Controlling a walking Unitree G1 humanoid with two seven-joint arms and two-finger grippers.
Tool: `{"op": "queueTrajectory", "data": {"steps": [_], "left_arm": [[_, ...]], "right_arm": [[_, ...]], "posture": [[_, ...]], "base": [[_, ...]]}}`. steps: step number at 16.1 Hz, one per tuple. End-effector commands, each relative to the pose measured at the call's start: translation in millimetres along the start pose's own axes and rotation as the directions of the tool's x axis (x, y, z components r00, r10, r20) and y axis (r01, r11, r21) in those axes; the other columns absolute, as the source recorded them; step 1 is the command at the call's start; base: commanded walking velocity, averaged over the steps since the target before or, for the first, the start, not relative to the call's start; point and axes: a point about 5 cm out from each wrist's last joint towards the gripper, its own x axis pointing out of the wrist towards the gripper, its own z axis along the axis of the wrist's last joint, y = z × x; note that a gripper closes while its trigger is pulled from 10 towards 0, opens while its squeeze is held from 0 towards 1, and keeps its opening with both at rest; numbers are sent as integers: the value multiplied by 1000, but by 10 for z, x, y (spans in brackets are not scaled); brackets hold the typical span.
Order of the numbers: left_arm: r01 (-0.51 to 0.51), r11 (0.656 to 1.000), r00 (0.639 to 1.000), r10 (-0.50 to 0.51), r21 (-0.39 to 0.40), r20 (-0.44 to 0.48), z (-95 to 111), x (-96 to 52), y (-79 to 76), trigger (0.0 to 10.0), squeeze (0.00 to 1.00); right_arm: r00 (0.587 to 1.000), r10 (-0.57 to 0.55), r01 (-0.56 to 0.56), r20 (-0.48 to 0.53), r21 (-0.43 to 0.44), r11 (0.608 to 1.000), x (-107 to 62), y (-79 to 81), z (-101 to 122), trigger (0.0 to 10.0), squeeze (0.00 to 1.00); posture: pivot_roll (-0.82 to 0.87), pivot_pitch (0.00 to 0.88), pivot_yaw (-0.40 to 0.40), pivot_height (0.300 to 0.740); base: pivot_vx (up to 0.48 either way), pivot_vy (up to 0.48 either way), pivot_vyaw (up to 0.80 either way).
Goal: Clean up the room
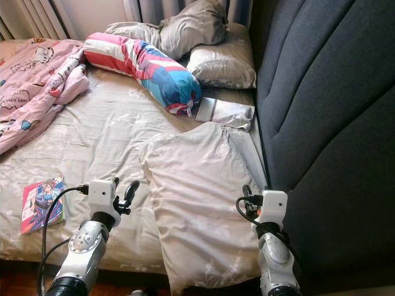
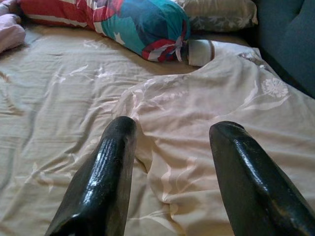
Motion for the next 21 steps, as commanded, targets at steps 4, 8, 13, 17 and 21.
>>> {"op": "queueTrajectory", "data": {"steps": [4,8,13,17,21], "left_arm": [[18,1000,1000,-18,-1,-11,-21,-15,-31,10000,0],[28,1000,1000,-28,-2,-13,-23,-12,-44,10000,0],[51,999,999,-51,-16,-18,-21,-7,-66,10000,0],[82,995,996,-84,-55,-43,-1,87,-129,10000,0],[104,992,992,-109,-77,-61,23,178,-176,10000,0]], "right_arm": [[1000,2,-2,-23,-3,1000,15,10,-19,10000,0],[1000,-3,3,-21,-1,1000,20,12,-14,10000,0],[1000,-4,4,-27,0,1000,22,14,-21,10000,0],[987,-16,8,-158,-50,999,52,-27,-130,10000,0],[957,-115,85,-267,-120,989,124,-165,-150,10000,949]], "posture": [[14,142,-32,740],[16,144,-33,740],[17,144,-33,740],[23,151,-35,740],[24,173,-24,740]], "base": [[258,0,0],[258,0,0],[49,0,0],[0,0,0],[0,0,0]]}}
